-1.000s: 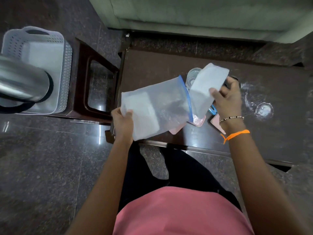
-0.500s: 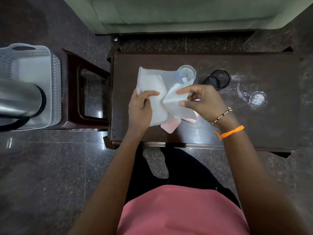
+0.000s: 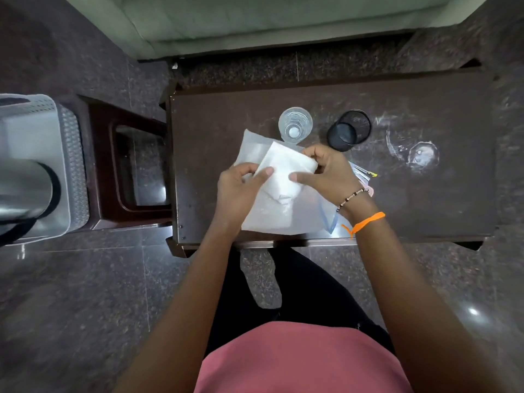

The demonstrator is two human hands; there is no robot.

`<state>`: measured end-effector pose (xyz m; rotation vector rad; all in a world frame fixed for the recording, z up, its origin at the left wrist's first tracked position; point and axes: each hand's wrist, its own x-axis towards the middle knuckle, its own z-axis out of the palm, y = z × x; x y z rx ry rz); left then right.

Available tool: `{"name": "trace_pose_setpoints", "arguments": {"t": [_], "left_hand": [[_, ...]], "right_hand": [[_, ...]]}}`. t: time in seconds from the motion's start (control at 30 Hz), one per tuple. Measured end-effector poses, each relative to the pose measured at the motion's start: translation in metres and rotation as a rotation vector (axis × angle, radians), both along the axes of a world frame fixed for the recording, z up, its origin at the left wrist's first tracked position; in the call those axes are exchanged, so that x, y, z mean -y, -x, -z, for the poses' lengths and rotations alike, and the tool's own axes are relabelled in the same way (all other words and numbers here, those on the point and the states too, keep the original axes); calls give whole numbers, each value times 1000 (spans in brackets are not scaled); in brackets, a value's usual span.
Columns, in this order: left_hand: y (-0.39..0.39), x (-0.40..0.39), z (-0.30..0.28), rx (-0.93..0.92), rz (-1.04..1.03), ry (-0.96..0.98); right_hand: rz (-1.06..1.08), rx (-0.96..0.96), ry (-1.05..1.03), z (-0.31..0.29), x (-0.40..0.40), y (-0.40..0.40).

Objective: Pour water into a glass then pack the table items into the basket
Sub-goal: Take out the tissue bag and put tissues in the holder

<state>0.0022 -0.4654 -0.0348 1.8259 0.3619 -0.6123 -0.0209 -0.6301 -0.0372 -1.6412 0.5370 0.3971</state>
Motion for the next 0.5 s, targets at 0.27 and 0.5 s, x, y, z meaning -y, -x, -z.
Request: {"name": "trace_pose_setpoints", "arguments": {"t": [0.27, 0.5], "left_hand": [[-14, 18, 29, -97, 15, 18], [-21, 19, 43, -124, 30, 43]], "right_hand": [[571, -78, 237, 50, 68, -14], [281, -160, 879, 81, 120, -57]]}}
